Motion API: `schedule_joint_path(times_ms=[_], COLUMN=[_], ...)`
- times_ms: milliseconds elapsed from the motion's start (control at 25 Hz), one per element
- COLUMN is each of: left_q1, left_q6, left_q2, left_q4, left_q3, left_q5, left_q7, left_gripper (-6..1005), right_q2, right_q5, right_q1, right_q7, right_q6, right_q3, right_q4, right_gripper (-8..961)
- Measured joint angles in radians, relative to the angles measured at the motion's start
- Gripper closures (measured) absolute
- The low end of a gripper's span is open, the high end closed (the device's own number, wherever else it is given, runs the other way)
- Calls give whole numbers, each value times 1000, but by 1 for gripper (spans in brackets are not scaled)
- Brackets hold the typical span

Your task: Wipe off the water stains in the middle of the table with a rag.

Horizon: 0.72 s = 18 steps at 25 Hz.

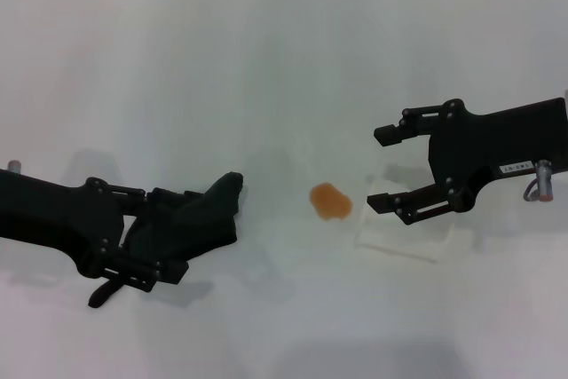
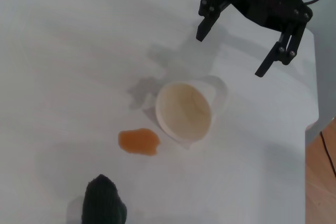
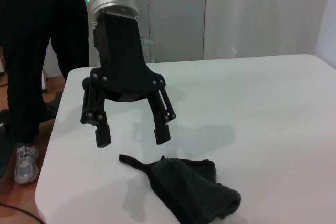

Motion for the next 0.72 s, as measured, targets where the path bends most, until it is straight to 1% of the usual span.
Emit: schedule_joint_path(times_ms=[400, 720], left_q1=[2, 6], left_q6=[-1, -3], left_q2=[-2, 1], left_q4=[0, 0], left_q3=[-2, -2], left_q5=[0, 0], left_q7=[1, 2], left_gripper=[115, 115], right_q2=[0, 0], right_q5=[-2, -11], right_q1=[-6, -8], right_q7=[5, 31], right_q6=[-2, -4], right_q3=[0, 4], right_q4=[-3, -6], right_gripper=[127, 129])
